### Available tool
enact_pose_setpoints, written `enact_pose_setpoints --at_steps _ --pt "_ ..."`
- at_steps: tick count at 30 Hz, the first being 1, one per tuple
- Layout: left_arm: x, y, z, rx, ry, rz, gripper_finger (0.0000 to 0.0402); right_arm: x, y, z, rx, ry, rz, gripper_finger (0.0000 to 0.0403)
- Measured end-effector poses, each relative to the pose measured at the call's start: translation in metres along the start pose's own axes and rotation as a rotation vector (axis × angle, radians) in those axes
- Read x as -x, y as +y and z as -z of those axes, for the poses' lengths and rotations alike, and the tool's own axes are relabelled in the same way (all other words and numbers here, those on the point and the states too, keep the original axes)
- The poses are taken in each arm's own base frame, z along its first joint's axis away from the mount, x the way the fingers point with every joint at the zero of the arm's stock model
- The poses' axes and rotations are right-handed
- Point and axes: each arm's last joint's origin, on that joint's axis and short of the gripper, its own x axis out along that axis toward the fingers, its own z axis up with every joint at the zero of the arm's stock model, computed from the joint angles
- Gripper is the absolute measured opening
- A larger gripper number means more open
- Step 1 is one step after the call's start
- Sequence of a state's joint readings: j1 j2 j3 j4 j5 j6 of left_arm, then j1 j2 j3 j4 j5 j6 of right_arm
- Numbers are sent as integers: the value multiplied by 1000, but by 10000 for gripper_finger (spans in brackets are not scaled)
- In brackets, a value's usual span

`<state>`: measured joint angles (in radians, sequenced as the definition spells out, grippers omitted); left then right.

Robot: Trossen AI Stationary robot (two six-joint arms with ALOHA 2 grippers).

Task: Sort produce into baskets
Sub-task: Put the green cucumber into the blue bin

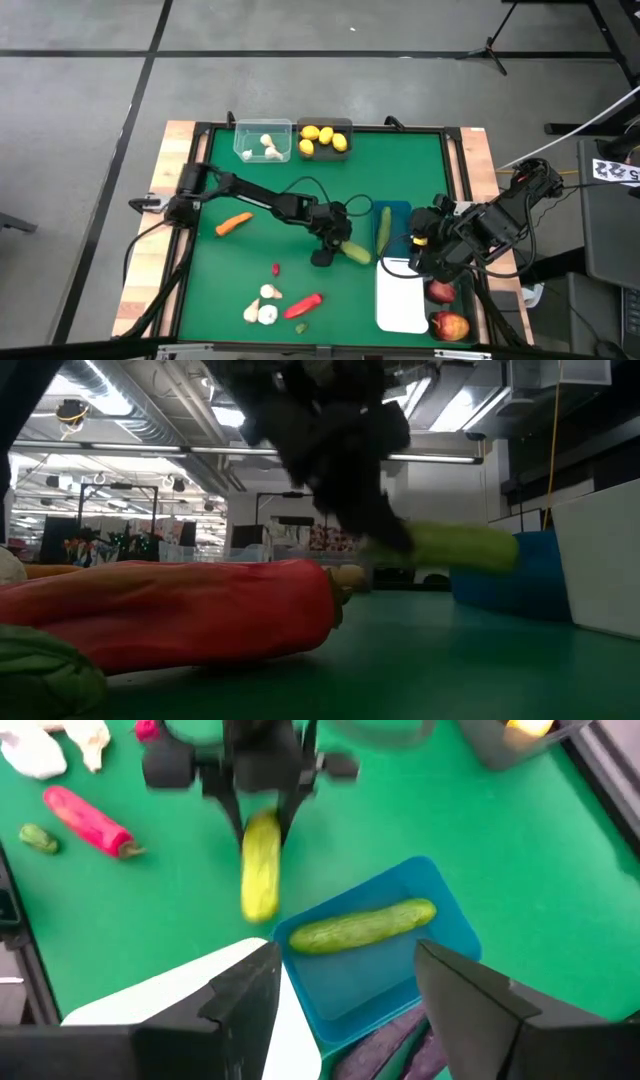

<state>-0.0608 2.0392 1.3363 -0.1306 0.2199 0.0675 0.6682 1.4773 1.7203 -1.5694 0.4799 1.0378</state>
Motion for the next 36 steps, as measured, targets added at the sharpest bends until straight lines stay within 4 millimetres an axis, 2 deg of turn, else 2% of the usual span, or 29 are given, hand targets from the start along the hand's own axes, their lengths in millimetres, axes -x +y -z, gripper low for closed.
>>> enact_pose_setpoints --at_steps 4,6,10,15,17,21,24,27,30,36 --pt "33 -4 -20 -5 -69 -165 158 0 0 0 0 2 -2 230" --pt "46 -3 -33 -1 -158 -257 157 1 -1 0 -1 1 -3 230" --pt "58 8 -51 55 -350 -352 159 3 -3 0 -4 7 -13 230" --pt "44 31 -49 138 -378 -375 157 4 -4 1 -7 26 -32 230" --pt "37 39 -55 190 -403 -375 156 4 -4 1 -7 30 -35 230" --pt "22 43 -73 188 -426 -345 156 4 -4 1 -7 33 -35 230" --pt "7 41 -79 175 -351 -326 156 4 -4 1 -7 33 -35 230" --pt "-2 42 -77 84 -223 -332 156 4 -4 1 -7 33 -35 230" --pt "-6 42 -78 12 -183 -337 156 4 -4 1 -6 33 -35 230" --pt "0 41 -86 -183 -138 -272 155 4 -4 1 11 32 -35 230"
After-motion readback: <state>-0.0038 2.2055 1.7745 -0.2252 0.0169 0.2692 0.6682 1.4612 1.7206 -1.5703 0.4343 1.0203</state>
